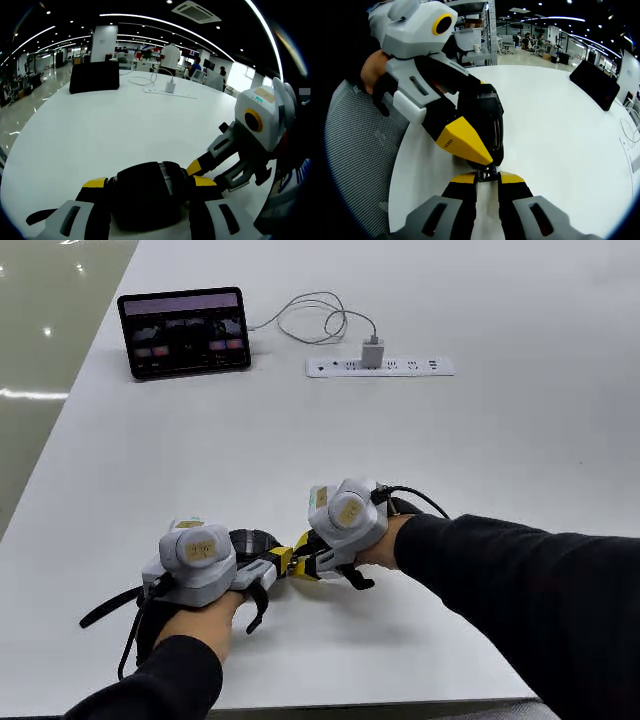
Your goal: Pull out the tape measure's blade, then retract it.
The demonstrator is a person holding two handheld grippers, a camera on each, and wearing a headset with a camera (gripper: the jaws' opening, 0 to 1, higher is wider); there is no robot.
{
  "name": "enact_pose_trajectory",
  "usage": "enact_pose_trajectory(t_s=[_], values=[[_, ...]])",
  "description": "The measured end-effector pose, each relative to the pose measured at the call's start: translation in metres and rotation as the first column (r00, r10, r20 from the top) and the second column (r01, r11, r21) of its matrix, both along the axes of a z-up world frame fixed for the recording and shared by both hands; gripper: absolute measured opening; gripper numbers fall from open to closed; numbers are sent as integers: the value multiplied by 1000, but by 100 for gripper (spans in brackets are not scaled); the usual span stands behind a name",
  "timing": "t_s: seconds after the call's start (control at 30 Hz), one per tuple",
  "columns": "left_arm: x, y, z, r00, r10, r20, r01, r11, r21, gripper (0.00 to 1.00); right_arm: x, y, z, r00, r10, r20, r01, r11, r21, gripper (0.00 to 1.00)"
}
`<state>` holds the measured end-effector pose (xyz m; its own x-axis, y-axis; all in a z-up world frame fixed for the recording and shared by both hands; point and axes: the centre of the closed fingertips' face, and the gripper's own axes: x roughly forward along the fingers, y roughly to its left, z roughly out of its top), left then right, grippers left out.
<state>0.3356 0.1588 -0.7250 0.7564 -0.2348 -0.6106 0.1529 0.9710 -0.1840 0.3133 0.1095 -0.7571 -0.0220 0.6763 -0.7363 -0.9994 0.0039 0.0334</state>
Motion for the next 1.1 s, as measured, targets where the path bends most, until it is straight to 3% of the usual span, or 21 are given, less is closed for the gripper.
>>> enact_pose_trajectory(t_s=[0.1,0.37,0.73,0.93,1.0,1.1], values=[[0,0,0,1000,-7,-4,7,1000,0,59,0,0,0,1000,3,-19,-3,1000,12,10],[-1,-1,0,1000,-20,-5,20,1000,7,59,-1,8,0,998,58,-5,-58,998,-5,9],[0,-1,0,1000,-19,-6,19,1000,4,60,-1,5,-1,999,2,-48,-2,1000,-1,11],[-1,-2,0,999,-41,10,41,999,16,62,-1,5,-2,998,-11,-55,11,1000,-5,12],[-1,-2,-1,998,-62,1,62,997,43,62,-1,5,-2,999,-18,-47,18,1000,-5,12],[-1,-2,0,998,-64,3,63,997,39,62,-1,5,-2,999,-23,-40,23,1000,-1,12]])
